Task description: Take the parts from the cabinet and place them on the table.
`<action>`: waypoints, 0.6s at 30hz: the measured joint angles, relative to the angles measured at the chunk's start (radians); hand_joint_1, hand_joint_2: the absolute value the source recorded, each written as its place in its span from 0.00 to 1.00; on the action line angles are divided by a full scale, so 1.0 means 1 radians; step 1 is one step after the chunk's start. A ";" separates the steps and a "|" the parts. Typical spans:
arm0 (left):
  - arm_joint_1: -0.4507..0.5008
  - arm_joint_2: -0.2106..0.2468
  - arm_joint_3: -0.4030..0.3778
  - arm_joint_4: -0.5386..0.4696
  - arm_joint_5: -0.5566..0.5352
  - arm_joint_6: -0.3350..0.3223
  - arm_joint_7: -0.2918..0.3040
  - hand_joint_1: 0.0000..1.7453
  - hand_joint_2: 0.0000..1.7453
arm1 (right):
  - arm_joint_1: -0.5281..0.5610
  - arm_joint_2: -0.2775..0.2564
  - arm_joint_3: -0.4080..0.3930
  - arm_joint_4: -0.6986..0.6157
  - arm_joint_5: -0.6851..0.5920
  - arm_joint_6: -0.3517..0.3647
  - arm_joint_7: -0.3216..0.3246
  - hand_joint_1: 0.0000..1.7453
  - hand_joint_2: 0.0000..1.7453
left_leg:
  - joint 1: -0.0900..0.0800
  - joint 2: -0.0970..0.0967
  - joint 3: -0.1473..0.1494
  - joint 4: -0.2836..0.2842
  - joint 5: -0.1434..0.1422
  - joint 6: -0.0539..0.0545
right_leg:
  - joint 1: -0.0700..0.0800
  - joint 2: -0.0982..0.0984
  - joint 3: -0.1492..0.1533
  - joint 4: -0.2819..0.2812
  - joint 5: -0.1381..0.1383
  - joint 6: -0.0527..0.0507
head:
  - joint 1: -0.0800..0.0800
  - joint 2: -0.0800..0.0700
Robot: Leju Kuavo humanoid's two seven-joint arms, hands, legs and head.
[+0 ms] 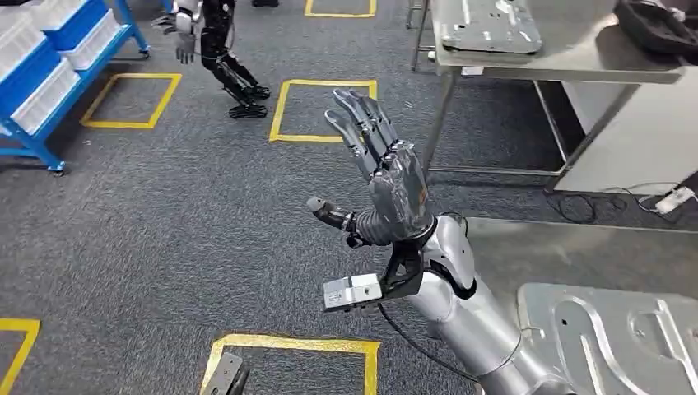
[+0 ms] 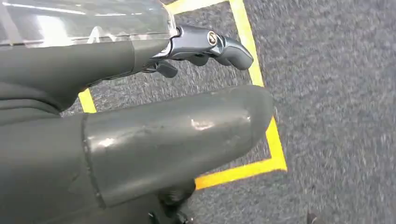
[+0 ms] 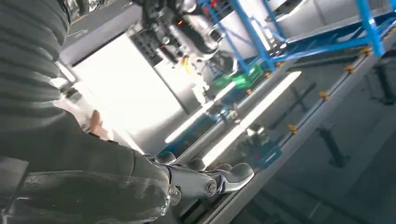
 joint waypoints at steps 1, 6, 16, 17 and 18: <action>-0.003 0.000 0.000 0.000 0.000 0.000 0.000 0.00 0.00 | -0.002 0.000 0.000 0.000 0.002 0.000 0.000 0.00 1.00 | -0.008 -0.008 0.004 -0.006 0.004 0.014 | 0.008 -0.008 -0.001 0.003 -0.004 0.006 | 0.001 0.000; 0.003 0.000 0.000 0.000 -0.001 0.002 0.001 0.00 0.00 | -0.005 0.001 0.003 0.000 0.007 0.001 0.002 0.00 1.00 | -0.002 -0.065 0.004 -0.020 0.014 0.044 | 0.002 0.016 0.001 0.021 -0.030 0.030 | 0.001 0.000; -0.002 -0.008 0.001 0.000 0.004 0.002 0.001 0.00 0.00 | -0.001 -0.003 0.003 0.002 0.007 0.000 0.002 0.00 1.00 | -0.008 -0.185 -0.003 -0.008 0.016 0.044 | -0.009 0.189 -0.028 0.018 0.013 0.013 | 0.000 0.000; -0.003 -0.008 0.001 0.000 0.004 0.003 0.000 0.00 0.00 | -0.002 -0.004 0.003 0.002 0.007 0.000 0.002 0.00 1.00 | 0.000 -0.198 -0.010 -0.008 0.020 0.037 | -0.007 0.178 -0.028 0.012 0.012 0.016 | 0.002 0.000; -0.001 -0.008 0.001 0.000 0.004 0.003 0.000 0.00 0.00 | -0.002 -0.004 0.003 0.002 0.007 0.000 0.002 0.00 1.00 | 0.003 -0.207 -0.013 -0.010 0.023 0.031 | -0.003 0.172 -0.028 0.011 0.012 0.015 | 0.001 0.000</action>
